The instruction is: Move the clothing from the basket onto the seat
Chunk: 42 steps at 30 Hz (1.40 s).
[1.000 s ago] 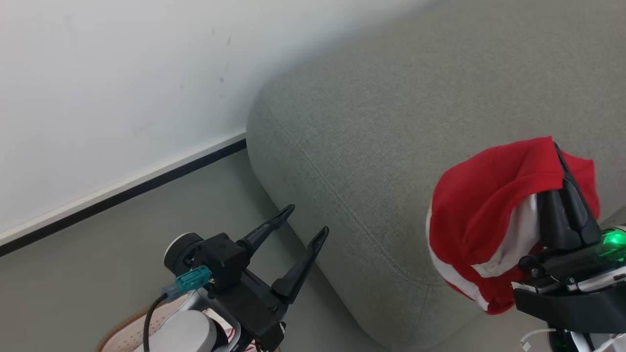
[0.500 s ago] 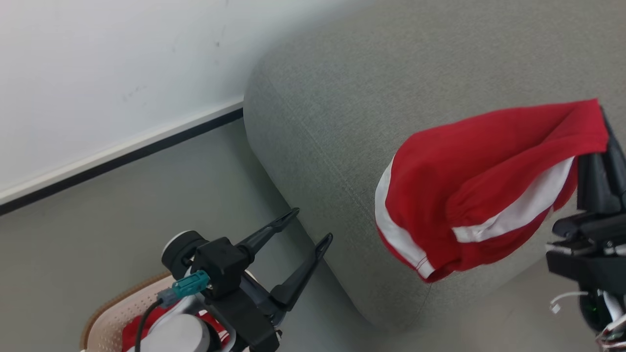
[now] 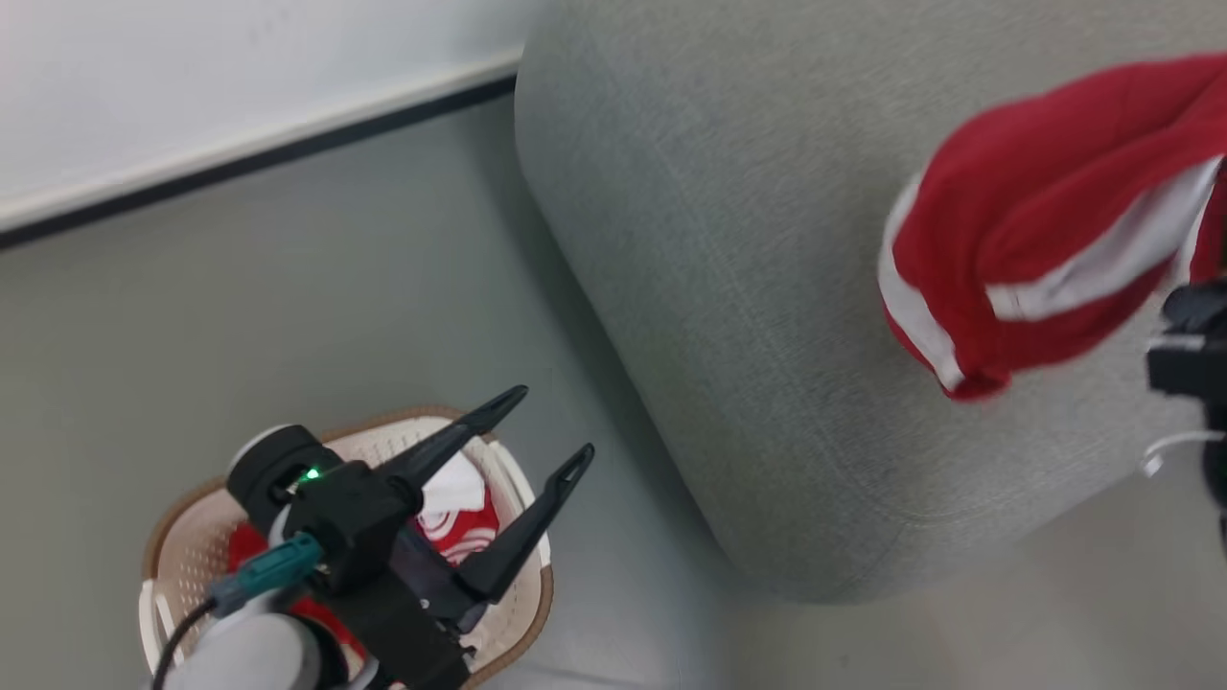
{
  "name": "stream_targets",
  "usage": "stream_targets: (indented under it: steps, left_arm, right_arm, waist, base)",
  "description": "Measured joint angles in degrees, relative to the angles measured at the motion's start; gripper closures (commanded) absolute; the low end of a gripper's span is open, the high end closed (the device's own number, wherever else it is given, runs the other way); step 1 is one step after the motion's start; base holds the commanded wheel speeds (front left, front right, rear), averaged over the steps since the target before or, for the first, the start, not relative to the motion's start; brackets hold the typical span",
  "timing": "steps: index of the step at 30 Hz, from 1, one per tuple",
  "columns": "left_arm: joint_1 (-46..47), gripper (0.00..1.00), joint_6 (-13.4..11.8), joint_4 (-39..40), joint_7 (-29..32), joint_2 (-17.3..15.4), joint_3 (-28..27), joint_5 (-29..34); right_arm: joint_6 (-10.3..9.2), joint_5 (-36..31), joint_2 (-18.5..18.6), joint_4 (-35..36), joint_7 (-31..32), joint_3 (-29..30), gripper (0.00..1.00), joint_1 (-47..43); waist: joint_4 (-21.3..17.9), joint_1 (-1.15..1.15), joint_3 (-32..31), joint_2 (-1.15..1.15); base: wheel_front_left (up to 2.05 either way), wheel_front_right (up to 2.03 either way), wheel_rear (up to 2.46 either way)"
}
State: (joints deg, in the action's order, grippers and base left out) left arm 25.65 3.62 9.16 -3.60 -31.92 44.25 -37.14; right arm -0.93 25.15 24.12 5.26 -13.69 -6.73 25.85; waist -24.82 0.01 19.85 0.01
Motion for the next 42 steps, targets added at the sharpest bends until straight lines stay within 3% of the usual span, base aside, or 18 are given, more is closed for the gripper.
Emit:
stream_targets:
  steps: [6, 13, 20, 23, 27, 30, 36, 37, 39, 40, 42]
  left_arm:
    - [0.01, 0.0, 0.48, 3.24, 0.55, -3.3, -1.29, 0.0]
    - [-0.01, 0.0, 0.62, 6.23, 0.74, -7.78, -3.96, -0.02]
    - [-0.03, 0.0, 0.96, 8.72, 0.67, -11.79, -6.9, -0.48]
    - [-0.04, 0.0, 0.99, 9.83, 0.38, -13.45, -8.23, -0.69]
    - [-0.01, 0.0, 1.02, 10.22, -0.3, -15.29, -9.88, -1.1]
    - [0.0, 0.0, 1.51, 9.33, -1.12, -15.38, -10.04, -1.11]
    - [0.0, 0.0, 1.96, 7.39, -2.68, -15.47, -10.32, -1.32]
    - [-0.01, 0.0, 1.96, 7.09, -2.86, -15.46, -10.29, -1.37]
    - [-0.05, 0.0, 1.97, 6.7, -3.25, -15.38, -10.27, -1.45]
    - [-0.12, 0.0, 1.98, 6.27, -3.65, -15.22, -10.2, -1.52]
    - [-0.26, 0.0, 1.98, 5.77, -3.94, -14.97, -10.06, -1.58]
  right_arm:
    - [-0.55, -0.12, 2.02, -1.87, 1.59, 2.53, 1.0, 5.72]
    - [-6.01, -3.27, 3.96, -3.6, 3.3, 10.04, 1.0, 10.92]
    - [-6.38, -3.9, 1.91, -4.95, 5.42, 16.53, 1.0, 11.39]
    - [-6.38, -4.57, 0.01, -5.57, 6.68, 18.74, 1.0, 11.57]
    - [-6.38, -8.1, -5.89, -7.99, 8.68, 20.25, 1.0, 12.22]
    - [-6.37, -11.68, -9.15, -11.26, 10.25, 18.8, 1.0, 12.9]
    - [-6.37, -18.06, -12.83, -17.63, 14.18, 22.56, 1.0, 13.18]
    - [-6.37, -18.47, -12.89, -18.36, 14.82, 22.58, 0.94, 13.26]
    - [-6.37, -19.33, -12.99, -18.63, 15.18, 22.7, 0.37, 13.29]
    - [-6.37, -20.74, -12.96, -18.78, 15.86, 22.79, 0.0, 13.61]
    - [-6.37, -21.61, -13.02, -19.25, 16.89, 22.86, 0.0, 13.67]
  waist:
    - [1.6, 0.0, 4.66, 0.0]
    - [3.39, 0.0, 10.22, 0.0]
    - [4.97, 0.01, 15.9, 0.0]
    - [5.61, 0.01, 18.36, 0.0]
    - [6.37, 0.0, 21.56, 0.0]
    - [6.94, 0.01, 23.55, 0.01]
    - [8.17, 0.0, 24.47, 0.0]
    - [8.23, 0.0, 24.25, 0.0]
    - [8.25, -0.01, 23.69, 0.0]
    - [8.24, -0.01, 23.08, 0.0]
    - [8.19, -0.01, 22.44, 0.0]
  base:
    - [0.0, 0.0, 0.0]
    - [0.0, 0.0, 0.0]
    - [0.0, 0.0, 0.0]
    - [0.0, 0.0, 0.0]
    - [0.0, 0.0, 0.0]
    - [0.0, 0.0, 0.0]
    - [0.0, 0.0, 0.0]
    - [0.0, 0.0, 0.0]
    - [0.0, 0.0, 0.0]
    - [0.0, 0.0, 0.0]
    - [0.0, 0.0, 0.0]
